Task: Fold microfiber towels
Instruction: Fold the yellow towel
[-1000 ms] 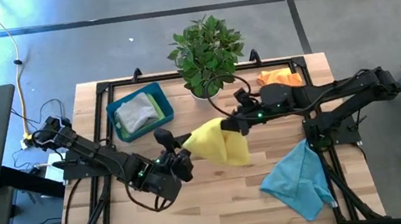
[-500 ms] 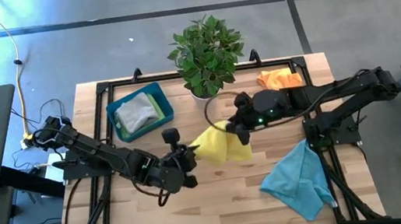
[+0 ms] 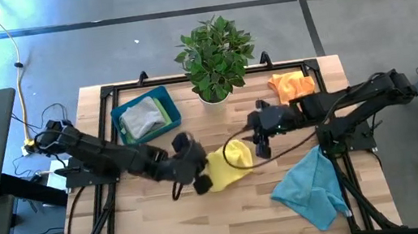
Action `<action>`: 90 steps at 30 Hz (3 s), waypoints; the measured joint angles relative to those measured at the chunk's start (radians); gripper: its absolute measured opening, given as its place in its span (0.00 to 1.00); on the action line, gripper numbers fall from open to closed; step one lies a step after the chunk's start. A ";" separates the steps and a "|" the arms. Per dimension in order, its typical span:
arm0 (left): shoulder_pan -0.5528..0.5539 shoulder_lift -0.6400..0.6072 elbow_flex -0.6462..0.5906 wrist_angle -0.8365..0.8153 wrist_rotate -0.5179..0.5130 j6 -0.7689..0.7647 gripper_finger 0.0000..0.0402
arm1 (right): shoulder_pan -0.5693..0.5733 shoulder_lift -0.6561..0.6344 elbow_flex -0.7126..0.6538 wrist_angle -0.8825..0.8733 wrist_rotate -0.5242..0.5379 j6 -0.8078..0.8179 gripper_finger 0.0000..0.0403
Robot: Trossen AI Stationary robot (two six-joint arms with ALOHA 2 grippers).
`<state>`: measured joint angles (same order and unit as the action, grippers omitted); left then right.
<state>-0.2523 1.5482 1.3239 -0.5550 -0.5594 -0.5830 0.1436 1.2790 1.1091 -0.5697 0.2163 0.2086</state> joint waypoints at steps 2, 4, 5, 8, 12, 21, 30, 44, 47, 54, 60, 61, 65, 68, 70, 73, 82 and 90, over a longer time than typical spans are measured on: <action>0.041 0.000 0.000 -0.029 0.001 -0.071 0.00 | 0.032 0.025 0.000 0.041 0.000 0.000 0.36; 0.079 0.000 0.000 -0.062 0.002 -0.131 0.00 | 0.063 0.062 0.000 0.093 0.000 0.014 0.35; 0.096 0.000 0.000 -0.074 0.003 -0.149 0.00 | 0.074 0.083 0.000 0.111 0.001 0.022 0.35; 0.140 0.000 0.000 -0.113 0.038 -0.166 0.00 | 0.108 0.149 0.000 0.137 0.028 0.069 0.35; 0.173 0.000 0.000 -0.191 0.084 -0.166 0.00 | 0.137 0.238 0.000 0.061 0.036 0.143 0.35; 0.188 0.000 0.000 -0.323 0.088 -0.174 0.00 | 0.214 0.406 0.000 -0.034 0.002 0.206 0.35; 0.188 0.000 0.000 -0.338 0.180 -0.174 0.00 | 0.257 0.458 0.000 0.069 0.123 0.123 0.35; 0.249 0.001 0.000 -0.155 0.383 -0.082 0.00 | 0.230 0.446 0.000 0.403 0.286 0.006 0.35; 0.287 0.001 0.000 -0.148 0.419 -0.079 0.00 | 0.238 0.446 0.000 0.442 0.346 0.005 0.35; 0.336 0.002 0.000 -0.147 0.526 -0.049 0.00 | 0.227 0.418 0.000 0.558 0.507 0.019 0.35; 0.367 0.002 0.000 -0.089 0.526 -0.065 0.00 | 0.178 0.417 0.000 0.798 0.517 0.001 0.35; 0.368 0.002 0.000 -0.070 0.526 -0.065 0.00 | 0.169 0.419 0.000 0.803 0.517 0.016 0.35; 0.365 0.003 -0.001 -0.031 0.522 -0.063 0.00 | 0.148 0.421 0.000 0.779 0.518 0.052 0.35; 0.367 0.003 -0.001 -0.040 0.520 -0.060 0.00 | 0.146 0.416 0.000 0.745 0.566 0.017 0.35; 0.365 0.003 0.000 -0.073 0.541 -0.060 0.00 | 0.147 0.416 0.000 0.731 0.626 -0.031 0.35; 0.361 0.003 0.000 -0.105 0.604 -0.046 0.00 | 0.150 0.401 0.000 0.693 0.670 -0.079 0.35; 0.347 0.003 0.000 -0.101 0.710 -0.008 0.00 | 0.128 0.379 0.000 0.612 0.632 -0.086 0.35; 0.350 0.003 0.000 -0.099 0.704 0.003 0.00 | 0.129 0.379 0.000 0.568 0.500 -0.076 0.35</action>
<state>0.0978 1.5509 1.3235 -0.6537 0.1449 -0.5800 0.2722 1.6585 1.1091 -0.0020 0.7159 0.1330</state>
